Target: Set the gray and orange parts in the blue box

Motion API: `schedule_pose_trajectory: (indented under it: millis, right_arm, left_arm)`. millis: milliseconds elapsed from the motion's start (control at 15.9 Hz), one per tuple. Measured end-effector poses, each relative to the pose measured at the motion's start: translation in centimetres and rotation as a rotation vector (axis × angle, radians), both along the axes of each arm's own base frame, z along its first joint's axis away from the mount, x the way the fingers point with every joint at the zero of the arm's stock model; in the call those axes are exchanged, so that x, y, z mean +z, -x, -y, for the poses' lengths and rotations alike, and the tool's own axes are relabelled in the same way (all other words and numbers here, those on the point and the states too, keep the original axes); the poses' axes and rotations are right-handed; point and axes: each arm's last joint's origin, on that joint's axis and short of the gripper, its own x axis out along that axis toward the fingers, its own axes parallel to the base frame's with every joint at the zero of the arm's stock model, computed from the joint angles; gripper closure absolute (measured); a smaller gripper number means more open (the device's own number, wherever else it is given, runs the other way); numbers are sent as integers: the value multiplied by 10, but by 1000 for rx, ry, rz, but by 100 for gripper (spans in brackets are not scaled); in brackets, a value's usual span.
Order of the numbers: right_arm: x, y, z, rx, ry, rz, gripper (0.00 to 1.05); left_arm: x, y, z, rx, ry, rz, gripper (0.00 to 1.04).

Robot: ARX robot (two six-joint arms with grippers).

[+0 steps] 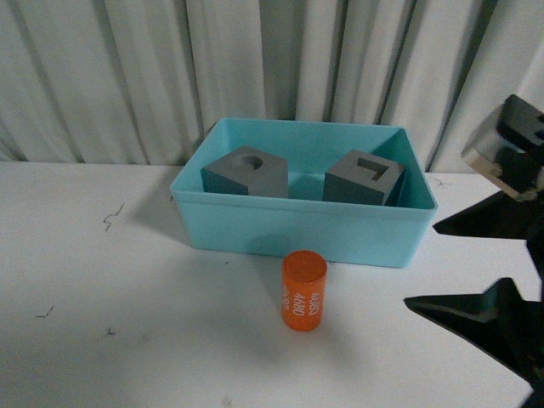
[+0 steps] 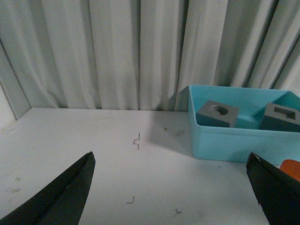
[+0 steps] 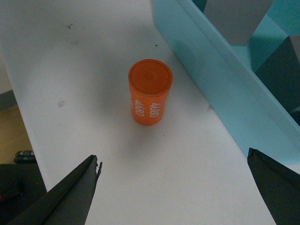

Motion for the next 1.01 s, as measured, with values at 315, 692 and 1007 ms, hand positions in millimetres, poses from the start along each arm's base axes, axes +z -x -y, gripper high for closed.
schedule_pose_trajectory:
  millis: [315,692,1007]
  right_arm:
    - [-21,-20,-40,7,9,-27,6]
    - [-43,-39,-68,-2,14,-40,6]
    - [-60,-45,-91,17,15,-66,6]
  left_arm:
    - [0,0,0,0,0,0,7]
    - [0,0,0,0,0,0,7]
    - [0,0,0,0,0,0,7]
